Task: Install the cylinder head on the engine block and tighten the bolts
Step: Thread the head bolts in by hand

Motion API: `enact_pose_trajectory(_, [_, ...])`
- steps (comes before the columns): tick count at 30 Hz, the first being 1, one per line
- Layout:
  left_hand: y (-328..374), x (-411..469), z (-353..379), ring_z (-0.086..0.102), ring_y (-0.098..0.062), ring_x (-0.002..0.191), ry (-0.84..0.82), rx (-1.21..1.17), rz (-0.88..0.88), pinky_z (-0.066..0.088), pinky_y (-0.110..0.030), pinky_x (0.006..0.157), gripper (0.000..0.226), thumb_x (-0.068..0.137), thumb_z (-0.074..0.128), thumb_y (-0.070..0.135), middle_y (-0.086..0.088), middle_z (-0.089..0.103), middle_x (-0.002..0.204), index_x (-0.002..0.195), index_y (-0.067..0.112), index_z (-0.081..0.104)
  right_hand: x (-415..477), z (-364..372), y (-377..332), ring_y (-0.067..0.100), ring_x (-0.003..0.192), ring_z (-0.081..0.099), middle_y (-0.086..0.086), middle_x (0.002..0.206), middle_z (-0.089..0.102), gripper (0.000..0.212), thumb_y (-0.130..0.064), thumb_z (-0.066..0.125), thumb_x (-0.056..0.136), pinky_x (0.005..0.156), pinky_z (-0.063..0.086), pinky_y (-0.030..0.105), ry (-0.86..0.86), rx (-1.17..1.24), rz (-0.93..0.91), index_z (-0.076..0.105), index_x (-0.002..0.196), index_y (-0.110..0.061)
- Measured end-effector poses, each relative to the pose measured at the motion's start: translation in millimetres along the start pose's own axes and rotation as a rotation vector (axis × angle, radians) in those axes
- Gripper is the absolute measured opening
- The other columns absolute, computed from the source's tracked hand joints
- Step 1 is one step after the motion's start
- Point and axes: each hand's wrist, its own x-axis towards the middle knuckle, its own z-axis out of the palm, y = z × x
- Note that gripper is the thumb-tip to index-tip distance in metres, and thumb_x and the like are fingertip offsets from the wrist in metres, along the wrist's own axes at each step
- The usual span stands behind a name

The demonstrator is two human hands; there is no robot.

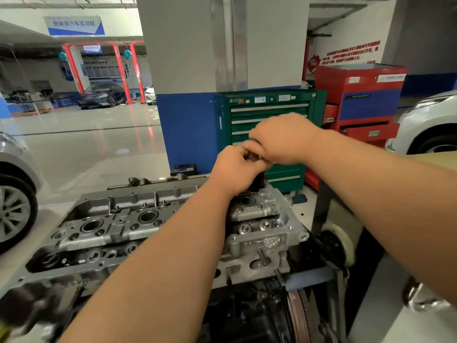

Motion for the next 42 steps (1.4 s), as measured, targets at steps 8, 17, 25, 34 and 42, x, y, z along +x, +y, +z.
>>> enact_pose_trajectory(8, [-1.7, -0.1, 6.2, 0.044, -0.010, 0.060, -0.063, -0.005, -0.033, 0.040, -0.022, 0.059, 0.021, 0.074, 0.079, 0.026, 0.005, 0.056, 0.064, 0.071, 0.014, 0.062, 8.3, 3.3, -17.8, 0.021, 0.061, 0.042, 0.001, 0.063, 0.038, 0.027, -0.022, 0.039, 0.093, 0.047, 0.026, 0.029, -0.109, -0.157, 0.275, 0.047, 0.067, -0.018])
enact_pose_trajectory(17, [-3.9, -0.5, 11.0, 0.043, -0.010, 0.055, -0.029, 0.129, -0.013, 0.032, -0.027, 0.052, 0.033, 0.082, 0.070, 0.030, 0.006, 0.050, 0.055, 0.057, 0.023, 0.049, 2.9, 4.5, -5.2, 0.022, 0.065, 0.050, 0.001, 0.076, 0.053, 0.049, -0.044, 0.018, 0.100, 0.051, 0.028, 0.030, -0.020, -0.086, 0.012, 0.052, 0.076, -0.018])
enact_pose_trajectory(25, [1.3, -1.4, 16.0, 0.042, -0.013, 0.053, -0.094, 0.174, 0.018, 0.030, -0.028, 0.051, 0.025, 0.089, 0.054, 0.017, 0.000, 0.051, 0.056, 0.065, 0.010, 0.051, 5.5, 2.2, -20.6, 0.019, 0.055, 0.039, 0.000, 0.062, 0.039, 0.040, -0.026, 0.032, 0.098, 0.047, 0.024, 0.028, -0.081, -0.156, 0.268, 0.041, 0.060, -0.017])
enact_pose_trajectory(34, [-1.1, -1.3, 19.7, 0.053, -0.032, 0.076, -0.098, 0.300, -0.014, 0.036, -0.033, 0.062, 0.030, 0.090, 0.044, 0.014, -0.004, 0.049, 0.066, 0.060, 0.017, 0.039, 9.9, 0.9, -25.5, 0.026, 0.075, 0.047, 0.001, 0.075, 0.045, 0.026, -0.023, 0.036, 0.096, 0.050, 0.030, 0.031, -0.233, -0.114, 0.305, 0.050, 0.075, -0.018])
enact_pose_trajectory(42, [7.4, -9.0, 19.3, 0.050, -0.036, 0.114, -0.136, 0.692, -0.058, 0.039, -0.043, 0.090, 0.047, 0.099, 0.030, 0.045, -0.018, 0.056, 0.123, 0.115, 0.007, 0.054, -7.4, -0.7, -11.9, 0.024, 0.075, 0.053, 0.005, 0.090, 0.065, 0.040, -0.032, 0.026, 0.102, 0.054, 0.034, 0.030, -0.097, -0.084, 0.100, 0.053, 0.077, -0.016])
